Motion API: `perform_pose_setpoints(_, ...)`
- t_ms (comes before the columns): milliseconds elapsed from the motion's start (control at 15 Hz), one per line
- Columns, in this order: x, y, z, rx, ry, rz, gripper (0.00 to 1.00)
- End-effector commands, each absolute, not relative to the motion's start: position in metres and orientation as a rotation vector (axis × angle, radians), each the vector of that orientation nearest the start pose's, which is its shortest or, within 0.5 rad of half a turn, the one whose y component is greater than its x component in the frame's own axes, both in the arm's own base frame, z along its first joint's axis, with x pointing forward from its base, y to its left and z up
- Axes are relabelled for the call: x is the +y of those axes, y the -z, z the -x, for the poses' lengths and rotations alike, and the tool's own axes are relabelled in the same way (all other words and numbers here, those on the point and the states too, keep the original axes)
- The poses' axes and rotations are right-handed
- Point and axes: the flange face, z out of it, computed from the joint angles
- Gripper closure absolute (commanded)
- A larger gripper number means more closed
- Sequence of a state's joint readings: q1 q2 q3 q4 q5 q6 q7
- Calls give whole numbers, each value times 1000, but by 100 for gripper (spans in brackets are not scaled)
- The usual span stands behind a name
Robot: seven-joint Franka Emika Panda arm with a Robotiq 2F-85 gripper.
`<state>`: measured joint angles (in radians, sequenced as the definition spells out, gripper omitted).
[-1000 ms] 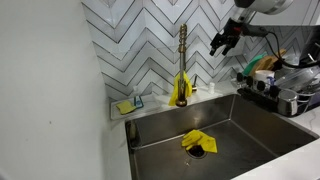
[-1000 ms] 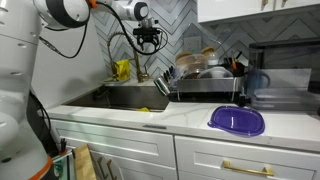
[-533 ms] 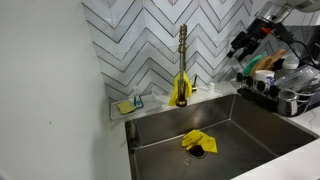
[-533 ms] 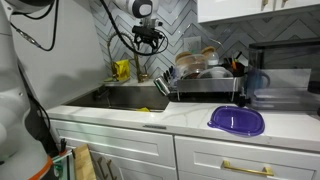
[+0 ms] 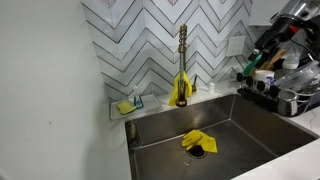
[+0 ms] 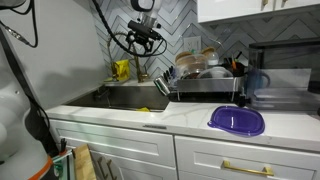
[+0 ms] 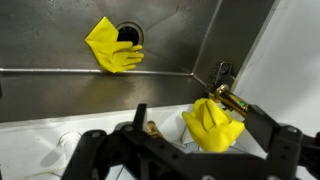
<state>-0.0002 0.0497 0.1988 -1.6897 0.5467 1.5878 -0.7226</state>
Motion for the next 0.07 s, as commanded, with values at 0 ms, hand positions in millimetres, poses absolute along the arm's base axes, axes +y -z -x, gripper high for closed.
perform_pose_setpoints(0,161,-558,-538,-1090,-25,2319,0)
